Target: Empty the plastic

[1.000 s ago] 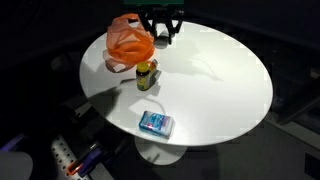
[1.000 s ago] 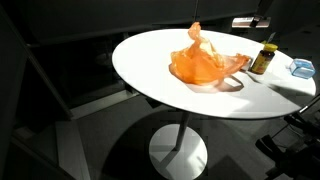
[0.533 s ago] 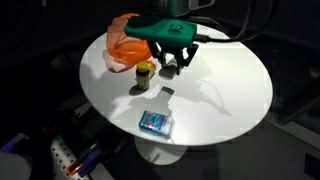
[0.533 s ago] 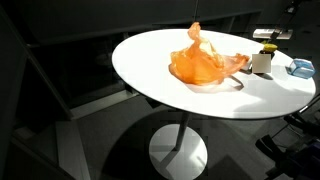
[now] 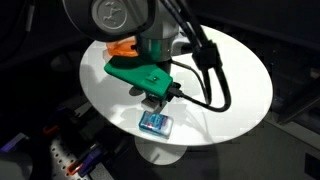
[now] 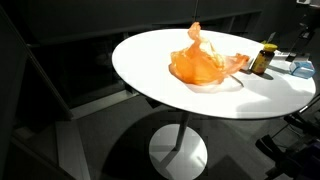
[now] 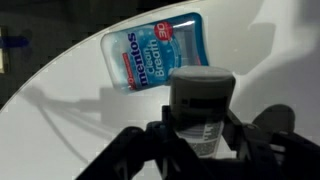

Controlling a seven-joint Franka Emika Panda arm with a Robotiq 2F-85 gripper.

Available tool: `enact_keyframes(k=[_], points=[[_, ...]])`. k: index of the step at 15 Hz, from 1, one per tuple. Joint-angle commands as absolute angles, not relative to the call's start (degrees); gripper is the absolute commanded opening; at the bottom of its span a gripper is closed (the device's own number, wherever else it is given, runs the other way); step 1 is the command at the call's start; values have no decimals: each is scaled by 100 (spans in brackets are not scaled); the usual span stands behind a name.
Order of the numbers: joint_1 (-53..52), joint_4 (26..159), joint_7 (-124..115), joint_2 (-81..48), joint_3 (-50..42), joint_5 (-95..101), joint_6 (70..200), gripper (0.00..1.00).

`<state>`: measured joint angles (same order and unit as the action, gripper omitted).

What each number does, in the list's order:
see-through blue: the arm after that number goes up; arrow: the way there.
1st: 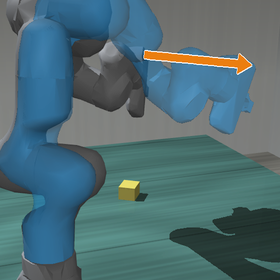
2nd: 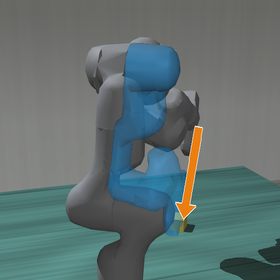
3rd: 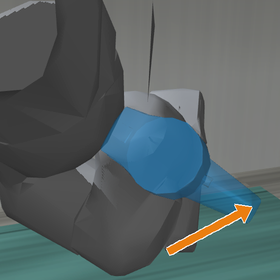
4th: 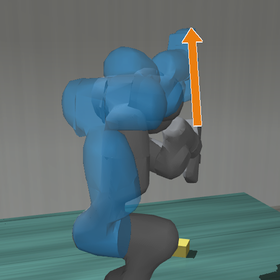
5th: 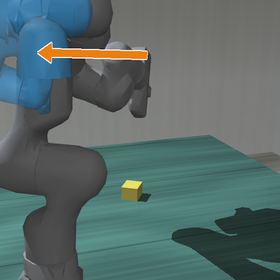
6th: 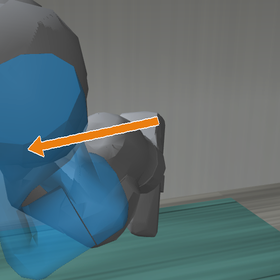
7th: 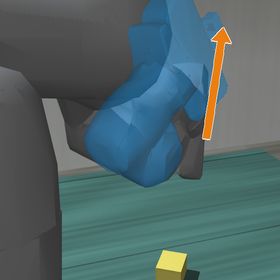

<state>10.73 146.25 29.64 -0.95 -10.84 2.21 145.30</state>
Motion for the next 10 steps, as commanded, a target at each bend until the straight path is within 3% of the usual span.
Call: enact_keyframes(k=[1,2,4,6,8,10], points=[[1136,14876,2979,105,-1131,183,14518,25],[1131,14892,2976,108,-1134,164,14438,28],[1113,14943,2930,129,-1130,223,14367,75],[1101,14972,2916,153,-1119,224,14301,83],[1089,14970,2916,215,-1108,176,14161,100],[1077,14908,2898,339,-1106,91,13772,100]])
